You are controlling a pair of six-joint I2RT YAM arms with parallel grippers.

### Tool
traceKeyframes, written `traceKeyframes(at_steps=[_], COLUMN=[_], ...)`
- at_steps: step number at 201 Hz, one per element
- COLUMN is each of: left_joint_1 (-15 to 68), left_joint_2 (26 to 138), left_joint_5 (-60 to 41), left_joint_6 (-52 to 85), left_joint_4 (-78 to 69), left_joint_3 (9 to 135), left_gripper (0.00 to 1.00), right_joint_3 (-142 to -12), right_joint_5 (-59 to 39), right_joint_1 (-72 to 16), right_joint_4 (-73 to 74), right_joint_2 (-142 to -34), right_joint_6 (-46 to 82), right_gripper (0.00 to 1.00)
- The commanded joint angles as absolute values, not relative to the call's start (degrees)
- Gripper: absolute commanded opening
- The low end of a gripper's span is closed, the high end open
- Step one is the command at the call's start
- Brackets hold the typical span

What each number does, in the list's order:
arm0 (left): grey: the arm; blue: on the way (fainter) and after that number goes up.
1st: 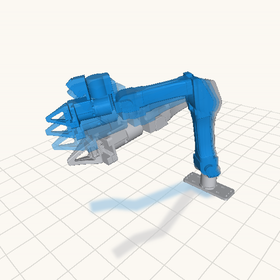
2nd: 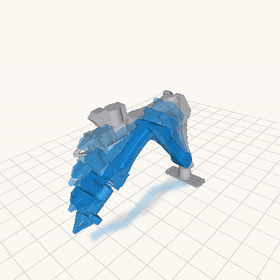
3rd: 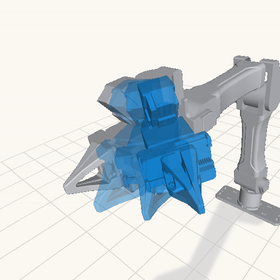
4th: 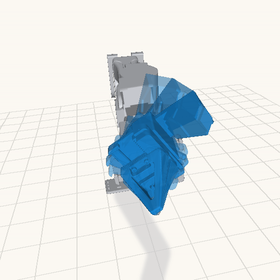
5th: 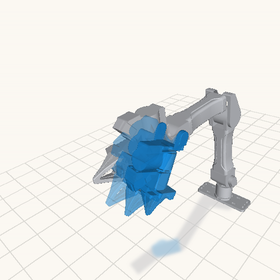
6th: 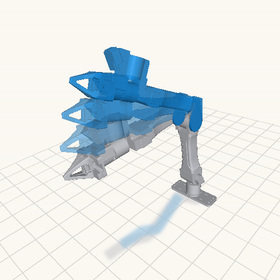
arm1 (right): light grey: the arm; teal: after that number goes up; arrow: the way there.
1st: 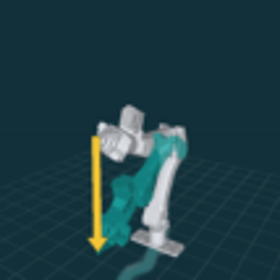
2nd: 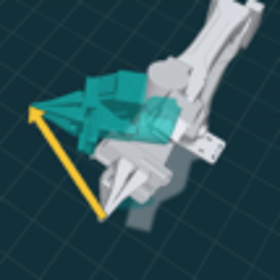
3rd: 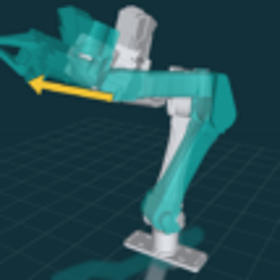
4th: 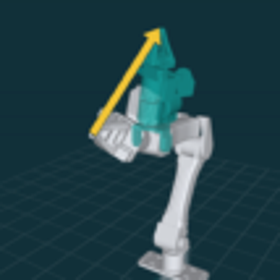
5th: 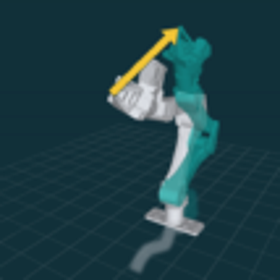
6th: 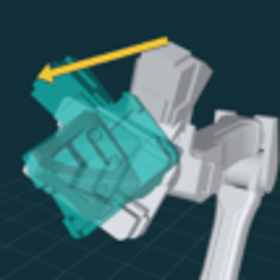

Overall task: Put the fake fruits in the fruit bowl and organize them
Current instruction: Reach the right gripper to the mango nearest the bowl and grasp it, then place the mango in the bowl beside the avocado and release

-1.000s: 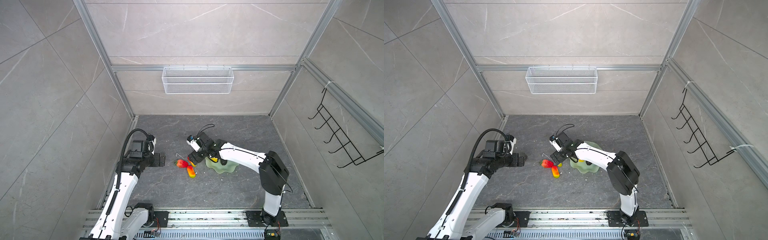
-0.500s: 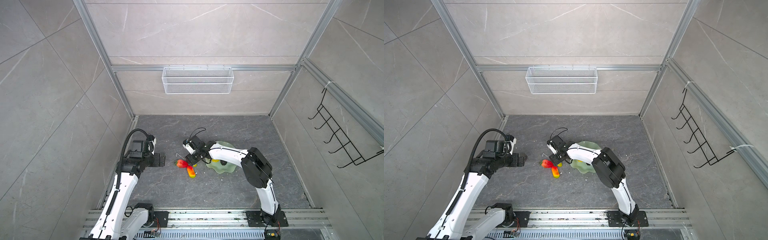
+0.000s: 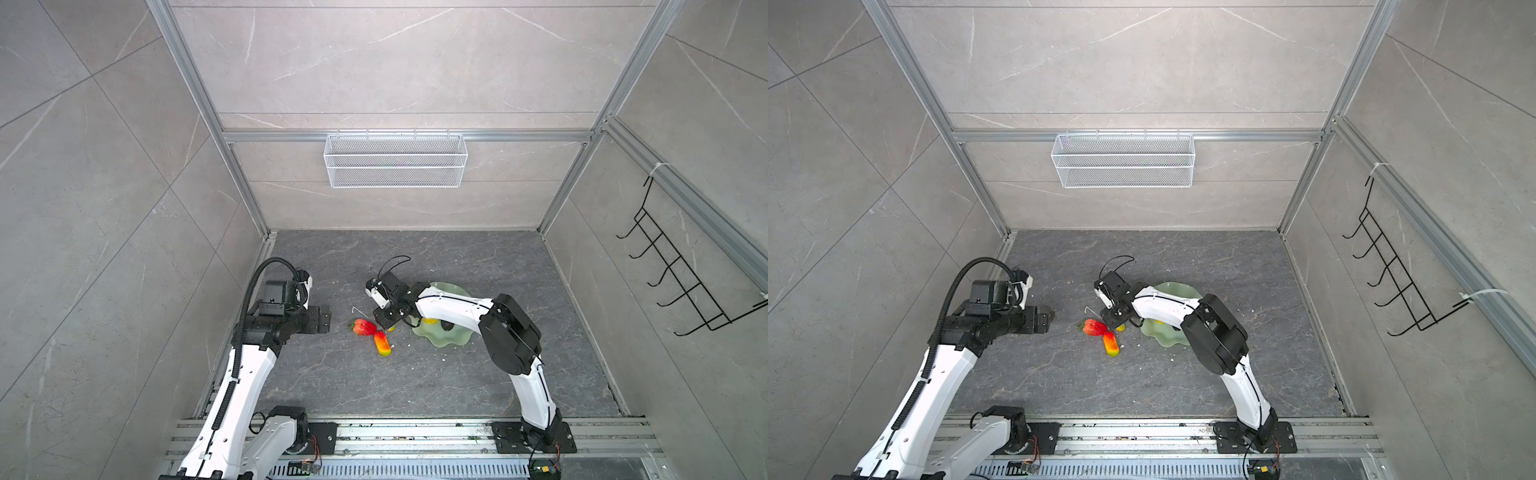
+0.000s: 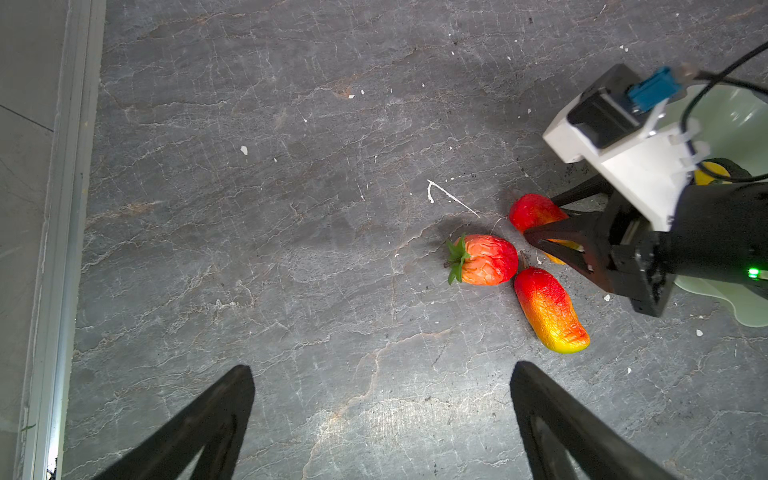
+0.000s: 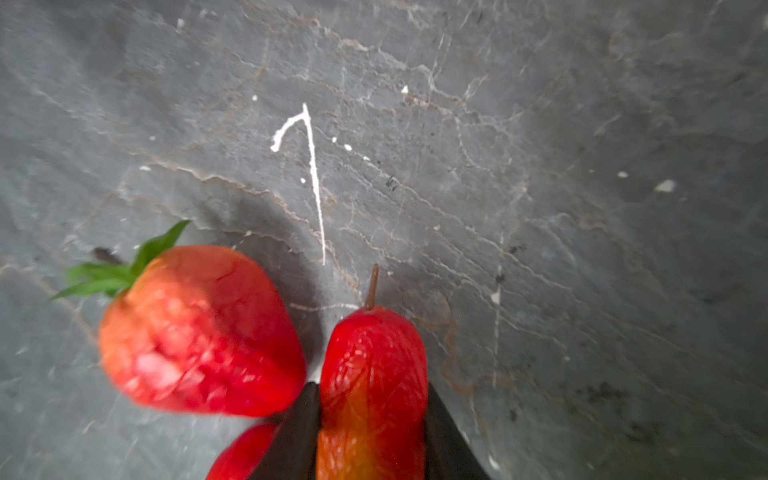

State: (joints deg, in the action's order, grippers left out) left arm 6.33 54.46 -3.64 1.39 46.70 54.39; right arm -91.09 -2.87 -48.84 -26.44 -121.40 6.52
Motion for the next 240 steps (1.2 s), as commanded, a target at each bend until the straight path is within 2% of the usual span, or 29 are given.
traceKeyframes(at_steps=[1,50,92,143,205,240], left_joint_1=[6.06,6.06,6.09,6.06,6.06,6.06], left_joint_2=[54.05,53.85,53.79,54.05,53.96,54.14], left_joint_5=[-5.01,-5.12,-5.27,-5.75,-6.12,-6.25], left_joint_6=[0.05,0.02,0.07,0.11,0.15,0.09], left_joint_4=[46.31,46.27,46.31,46.24,46.3,46.23], left_joint_3=[54.53,54.44,54.52,54.63,54.54,54.65], left_gripper=[1.0,1.0,1.0,1.0,1.0,1.0], right_joint_3=[-89.08,-78.21,-66.71,-62.95,-63.13,-64.89], right_joint_5=[-2.08,2.42,3.36,4.13,5.09,5.01], right_joint_1=[-49.09,-46.89,-43.36,-42.54,-42.1,-42.1], right_joint_4=[-28.08,-32.11,-33.09,-31.95,-30.46,-31.42], right_joint_2=[-111.02,-95.19,-87.32,-89.63,-94.46,-94.31], right_joint_6=[4.06,-0.13,0.66,1.15,0.18,0.09], right_gripper=[0.32,0.28,0.28,0.29,0.42,0.53])
